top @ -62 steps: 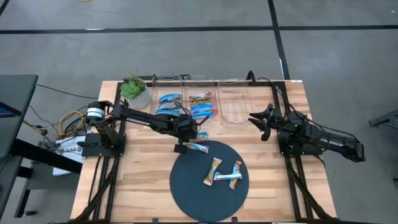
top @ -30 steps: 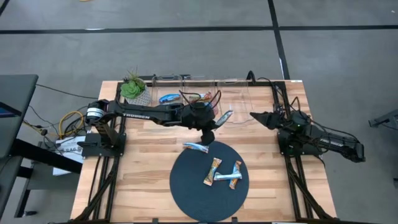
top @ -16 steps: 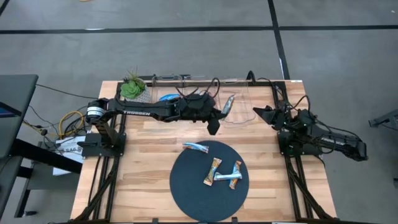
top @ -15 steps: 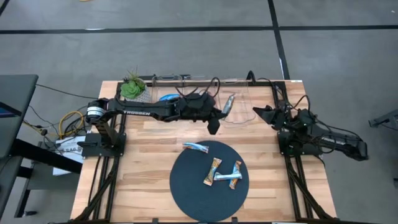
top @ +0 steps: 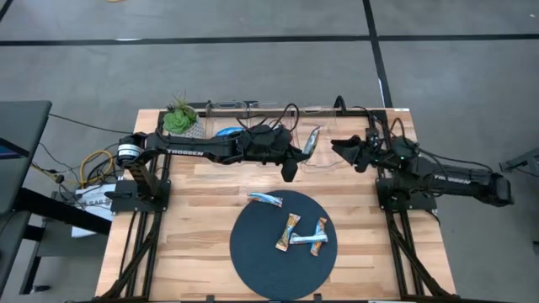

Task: Pick and place Granola Bars by type
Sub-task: Put the yellow granola bar into the right transparent bin

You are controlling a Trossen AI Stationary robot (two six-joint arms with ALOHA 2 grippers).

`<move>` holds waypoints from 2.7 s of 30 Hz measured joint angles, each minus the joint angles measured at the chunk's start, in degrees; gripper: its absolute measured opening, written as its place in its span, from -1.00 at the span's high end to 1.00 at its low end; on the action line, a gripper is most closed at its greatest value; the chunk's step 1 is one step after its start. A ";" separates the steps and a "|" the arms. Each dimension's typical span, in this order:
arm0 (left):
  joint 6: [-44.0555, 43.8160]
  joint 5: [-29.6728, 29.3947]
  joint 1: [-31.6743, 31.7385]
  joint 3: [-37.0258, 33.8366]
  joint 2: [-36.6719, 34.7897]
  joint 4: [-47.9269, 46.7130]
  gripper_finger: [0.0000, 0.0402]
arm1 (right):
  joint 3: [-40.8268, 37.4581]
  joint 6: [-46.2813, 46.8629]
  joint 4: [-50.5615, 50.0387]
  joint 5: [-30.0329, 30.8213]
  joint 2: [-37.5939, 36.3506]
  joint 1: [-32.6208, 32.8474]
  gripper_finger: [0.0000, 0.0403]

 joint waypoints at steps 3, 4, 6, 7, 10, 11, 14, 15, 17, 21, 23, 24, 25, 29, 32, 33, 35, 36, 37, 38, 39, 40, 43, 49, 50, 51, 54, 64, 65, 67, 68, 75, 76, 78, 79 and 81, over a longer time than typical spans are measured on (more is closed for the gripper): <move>-0.48 0.13 -0.02 0.00 0.00 -0.02 0.83 | 3.08 -2.74 0.16 -0.19 4.42 0.97 -0.27; -0.52 0.43 -0.02 0.00 0.00 -0.02 0.83 | 4.11 -3.62 0.18 -0.19 5.98 1.31 -0.27; -0.54 0.55 -0.02 0.00 0.00 0.00 0.83 | 6.08 -5.42 0.16 -0.21 8.80 1.82 -0.27; -0.54 0.57 -0.02 0.00 0.00 0.00 0.83 | 7.00 -5.99 0.11 -0.20 10.27 2.03 -0.27; -0.54 0.56 -0.02 0.00 0.00 0.00 0.83 | 9.71 -6.46 0.18 -0.38 14.52 2.35 -0.27; -0.54 0.57 -0.02 0.00 0.00 0.00 0.83 | 10.51 -6.82 0.16 -0.56 15.89 2.29 -0.27; -0.54 0.59 -0.04 0.00 0.00 0.00 0.83 | 12.69 -7.73 0.29 -1.88 19.54 2.24 -0.27; -0.54 0.59 -0.04 0.00 0.00 0.00 0.83 | 13.31 -7.73 0.69 -2.25 20.61 2.24 -0.27; -0.51 0.59 -0.04 0.00 0.00 0.00 0.83 | 14.18 -7.83 2.48 -3.36 22.71 2.24 -0.27; -0.50 0.61 -0.04 0.00 0.00 0.00 0.83 | 14.94 -7.84 6.48 -4.58 25.63 2.19 -0.27; -0.50 0.61 -0.04 0.00 0.00 0.00 0.83 | 15.15 -7.84 6.43 -4.58 26.38 2.19 -0.25; -0.48 0.61 -0.04 0.00 0.00 0.00 0.83 | 15.18 -7.82 6.40 -4.56 26.47 2.19 -0.22; -0.47 0.61 -0.05 0.00 0.00 -0.01 0.83 | 15.18 -7.82 6.33 -4.56 26.46 2.19 -0.19; -0.45 0.61 -0.06 0.00 0.00 -0.02 0.83 | 15.18 -7.85 6.40 -4.41 26.43 2.19 0.01; -0.45 0.59 -0.06 0.00 0.00 -0.32 0.83 | 15.18 -7.91 6.43 -4.17 26.35 2.19 0.20; -0.43 0.59 -0.06 0.00 0.00 -0.47 0.83 | 15.18 -7.93 6.41 -4.17 26.35 2.19 0.28; -0.45 0.51 -0.06 0.00 0.00 -0.74 0.83 | 15.18 -7.93 6.41 -4.17 26.35 2.19 0.41; -0.45 0.51 -0.06 0.00 0.00 -0.79 0.83 | 15.18 -8.04 6.41 -4.17 26.35 2.19 0.47; -0.45 0.50 -0.06 0.00 0.00 -0.80 0.83 | 15.18 -8.45 6.41 -4.17 26.35 2.19 0.52; -0.45 0.49 -0.06 0.00 0.00 -0.84 0.83 | 15.18 -8.72 6.41 -4.17 26.35 2.19 0.57; -0.45 0.48 -0.06 0.00 0.00 -0.89 0.83 | 15.18 -8.79 6.41 -4.15 26.35 2.19 0.62; -0.45 0.48 -0.06 0.00 0.00 -0.96 0.83 | 15.18 -8.81 6.41 -4.15 26.35 2.19 0.65; -0.47 0.13 -0.06 0.00 0.00 -1.51 0.83 | 15.18 -9.39 6.34 -4.19 26.35 2.19 0.72; -0.50 -0.23 0.43 0.04 0.00 -5.29 0.74 | 15.18 -11.52 5.47 -4.67 26.37 1.89 0.75; -0.52 0.08 0.61 0.04 0.00 -5.91 0.69 | 15.18 -11.83 5.10 -4.79 26.37 1.73 0.75; -0.52 0.20 0.78 0.04 0.00 -6.36 0.64 | 15.18 -11.99 4.71 -4.82 26.37 1.45 0.75; -0.84 0.33 1.46 0.01 0.00 -7.19 0.44 | 15.18 -13.10 3.76 -4.82 26.35 0.56 0.75; -3.45 1.81 3.13 0.00 0.00 -9.32 -0.27 | 15.18 -20.15 -0.47 -9.16 26.28 -5.38 0.75; -3.47 1.92 3.07 0.00 0.00 -9.95 -0.31 | 15.18 -21.60 -1.52 -9.16 26.28 -6.28 0.75; -3.49 1.99 3.03 0.00 0.00 -10.77 -0.36 | 15.18 -24.87 -3.48 -9.17 26.28 -7.91 0.75; -3.49 2.01 2.97 0.00 0.00 -11.39 -0.38 | 15.18 -26.61 -4.51 -9.17 26.28 -8.65 0.75; -4.27 1.99 2.85 -0.02 0.02 -14.38 -0.38 | 19.69 -41.56 -20.59 -8.91 26.42 -11.25 0.75; -4.36 1.99 2.82 -0.02 0.02 -14.56 -0.38 | 21.20 -44.21 -24.04 -8.50 26.94 -11.35 0.75; -4.41 1.99 2.80 -0.02 0.00 -14.60 -0.37 | 24.27 -48.78 -30.81 -6.47 28.25 -11.30 0.75; -4.41 1.99 2.80 -0.02 0.02 -14.59 -0.37 | 25.87 -50.94 -33.73 -5.41 28.99 -11.30 0.75; -4.41 1.99 2.80 -0.02 0.02 -14.62 -0.37 | 28.97 -54.89 -38.10 -3.64 30.67 -11.38 0.75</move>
